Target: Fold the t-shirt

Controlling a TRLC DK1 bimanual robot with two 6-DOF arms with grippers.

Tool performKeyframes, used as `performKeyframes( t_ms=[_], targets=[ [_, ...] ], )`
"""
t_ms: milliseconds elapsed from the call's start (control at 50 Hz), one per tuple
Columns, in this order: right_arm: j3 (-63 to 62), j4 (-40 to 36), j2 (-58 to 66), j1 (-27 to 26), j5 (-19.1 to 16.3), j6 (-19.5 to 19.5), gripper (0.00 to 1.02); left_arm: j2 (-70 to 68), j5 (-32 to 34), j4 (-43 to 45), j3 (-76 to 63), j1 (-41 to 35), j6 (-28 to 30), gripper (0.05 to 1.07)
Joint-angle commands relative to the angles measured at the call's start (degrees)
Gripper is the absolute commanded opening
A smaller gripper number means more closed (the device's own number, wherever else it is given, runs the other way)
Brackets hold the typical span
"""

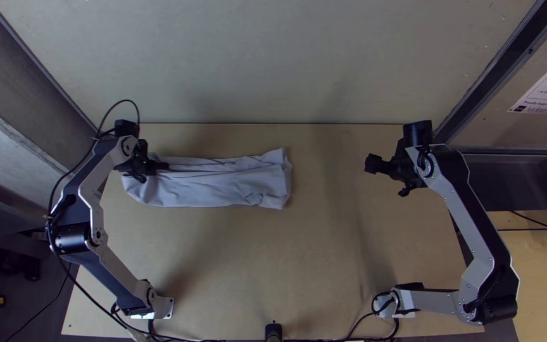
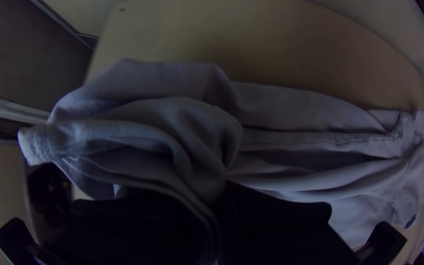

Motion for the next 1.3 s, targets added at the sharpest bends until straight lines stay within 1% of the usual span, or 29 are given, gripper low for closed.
performKeyframes(
  t_ms=[0,80,240,300,440,640,900,1100,1200,1240,1260,1280],
  targets=[
    [-1.6,0.4,-1.4,0.5,-0.4,2.0,0.99,-4.0,-3.8,-0.4,1.6,1.3,6.9,0.08],
    [-2.4,0.4,-1.8,0.5,-0.4,2.3,0.99,-5.7,-7.5,-0.5,1.4,0.5,9.2,0.08],
    [-3.7,0.4,-2.7,0.4,-0.3,2.3,0.99,-7.7,-16.7,-1.8,1.5,-5.6,10.7,0.08],
    [-4.1,0.5,-3.3,0.2,-0.3,2.3,0.99,-7.9,-18.9,-3.9,1.9,-8.5,10.2,0.08],
    [-5.0,0.5,-4.7,-0.3,-0.3,2.3,0.99,-7.1,-21.5,-8.6,4.7,-15.7,5.9,0.08],
    [-7.1,0.7,-6.8,-1.5,-0.3,2.2,0.99,-2.7,-22.8,-14.5,11.4,-24.3,0.1,0.08],
    [-9.4,0.8,-8.3,-3.0,-0.3,2.0,0.99,9.0,-23.4,-25.3,27.2,-33.9,-7.7,0.08],
    [-11.4,1.9,-9.5,-3.7,-0.3,1.9,0.99,19.0,-23.4,-32.2,39.0,-39.7,-12.3,0.08],
    [-12.5,2.3,-10.1,-4.4,-0.3,1.6,0.99,22.5,-23.4,-34.0,43.1,-42.0,-13.5,0.08],
    [-13.0,2.7,-10.4,-4.6,-0.3,1.3,0.99,23.3,-23.5,-33.9,43.4,-42.9,-13.7,0.09],
    [-13.2,2.9,-10.5,-4.7,-0.3,1.2,0.99,23.8,-23.4,-33.9,43.9,-43.3,-13.7,0.11],
    [-13.6,3.2,-10.7,-4.9,-0.3,1.1,0.99,24.2,-23.4,-33.9,44.2,-43.6,-13.8,0.16]
  ],
)
